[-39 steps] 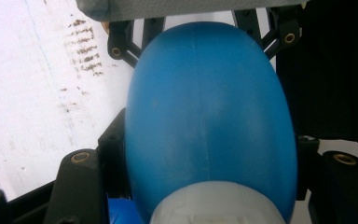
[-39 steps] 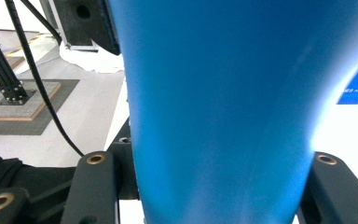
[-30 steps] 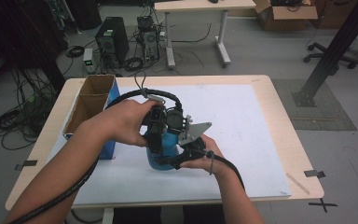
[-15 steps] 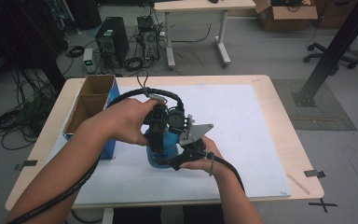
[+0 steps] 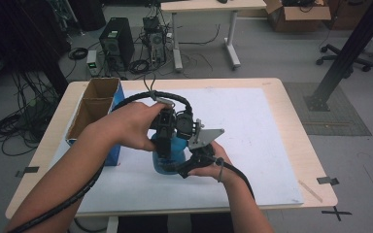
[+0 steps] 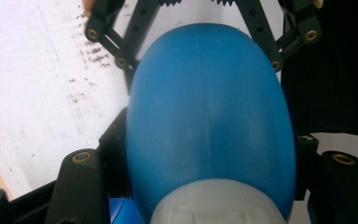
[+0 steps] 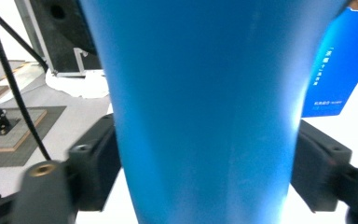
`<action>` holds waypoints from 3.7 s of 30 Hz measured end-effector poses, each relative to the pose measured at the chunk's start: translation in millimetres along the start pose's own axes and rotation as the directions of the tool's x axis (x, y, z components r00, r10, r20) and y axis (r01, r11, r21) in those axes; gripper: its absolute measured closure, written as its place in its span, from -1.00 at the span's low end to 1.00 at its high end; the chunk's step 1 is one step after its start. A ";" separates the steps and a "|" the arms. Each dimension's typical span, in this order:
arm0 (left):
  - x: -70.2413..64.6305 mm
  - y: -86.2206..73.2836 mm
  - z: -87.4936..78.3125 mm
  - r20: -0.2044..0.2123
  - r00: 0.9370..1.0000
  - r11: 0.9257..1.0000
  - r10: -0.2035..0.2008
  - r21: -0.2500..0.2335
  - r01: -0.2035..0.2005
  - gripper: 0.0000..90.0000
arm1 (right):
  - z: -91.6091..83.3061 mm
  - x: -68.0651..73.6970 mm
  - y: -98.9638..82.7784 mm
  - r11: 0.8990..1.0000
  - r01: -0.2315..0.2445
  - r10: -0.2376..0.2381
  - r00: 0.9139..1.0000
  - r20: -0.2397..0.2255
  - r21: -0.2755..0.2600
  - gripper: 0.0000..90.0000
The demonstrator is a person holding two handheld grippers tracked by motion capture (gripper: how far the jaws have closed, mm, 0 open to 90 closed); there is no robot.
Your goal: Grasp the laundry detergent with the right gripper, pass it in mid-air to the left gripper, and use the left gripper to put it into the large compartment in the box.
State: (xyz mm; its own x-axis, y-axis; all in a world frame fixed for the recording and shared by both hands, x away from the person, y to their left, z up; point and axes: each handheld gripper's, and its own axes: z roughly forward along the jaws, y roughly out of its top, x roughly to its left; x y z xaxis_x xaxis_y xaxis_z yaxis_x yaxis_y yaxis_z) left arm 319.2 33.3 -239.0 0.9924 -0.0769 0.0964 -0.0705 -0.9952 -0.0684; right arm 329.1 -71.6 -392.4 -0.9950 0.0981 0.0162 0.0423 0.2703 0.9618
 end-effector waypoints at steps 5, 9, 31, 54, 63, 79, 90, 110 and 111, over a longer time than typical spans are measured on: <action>1.0 -0.8 -1.6 -0.004 1.000 1.000 -0.002 -0.005 0.002 -0.16 | -2.0 0.1 -1.3 1.000 -0.015 0.015 1.000 0.016 -0.011 -0.79; 1.3 0.0 -2.2 -0.002 1.000 1.000 -0.003 0.003 0.003 -0.15 | -4.3 0.1 -0.8 1.000 -0.010 0.010 1.000 0.012 -0.020 -0.86; 9.9 -6.8 -11.5 0.014 0.996 0.996 -0.093 0.010 0.092 -0.16 | -43.4 0.4 1.6 1.000 -0.019 0.019 1.000 0.002 -0.013 -1.00; 44.5 -36.3 -44.2 0.011 0.900 0.899 -0.436 0.031 0.436 -0.16 | -143.2 -14.6 27.4 0.990 -0.007 -0.013 0.991 0.134 0.143 -1.00; 53.8 -48.3 -60.7 -0.011 0.848 0.847 -0.530 0.029 0.530 -0.16 | -165.7 -21.4 37.3 0.969 -0.010 -0.031 0.986 0.163 0.248 -1.00; 75.5 -93.5 -90.4 -0.001 0.660 0.660 -0.752 0.016 0.751 -0.16 | -183.0 -32.4 54.2 0.912 -0.010 -0.066 0.983 0.170 0.409 -0.98; 89.8 -143.7 -109.4 0.012 0.485 0.485 -0.875 0.000 0.875 -0.16 | -186.9 -35.3 58.4 0.889 -0.009 -0.071 0.985 0.157 0.457 -0.97; 103.7 -192.6 -115.8 0.097 0.332 0.335 -0.938 0.022 0.942 -0.16 | -176.2 -45.8 72.3 0.849 0.001 -0.086 0.987 0.136 0.529 -0.96; 104.6 -195.5 -116.7 0.099 0.323 0.326 -0.941 0.024 0.945 -0.16 | -175.1 -46.8 73.9 0.845 0.004 -0.088 0.987 0.132 0.534 -0.96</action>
State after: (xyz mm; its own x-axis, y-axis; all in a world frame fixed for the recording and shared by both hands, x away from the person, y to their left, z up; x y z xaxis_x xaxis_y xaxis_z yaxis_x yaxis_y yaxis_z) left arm 425.0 212.6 -99.7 0.3964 0.9181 -0.0026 0.9172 -0.3959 0.0446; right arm 363.0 -223.9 -274.2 -0.9742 0.1999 -0.1046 0.0803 0.7406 0.6671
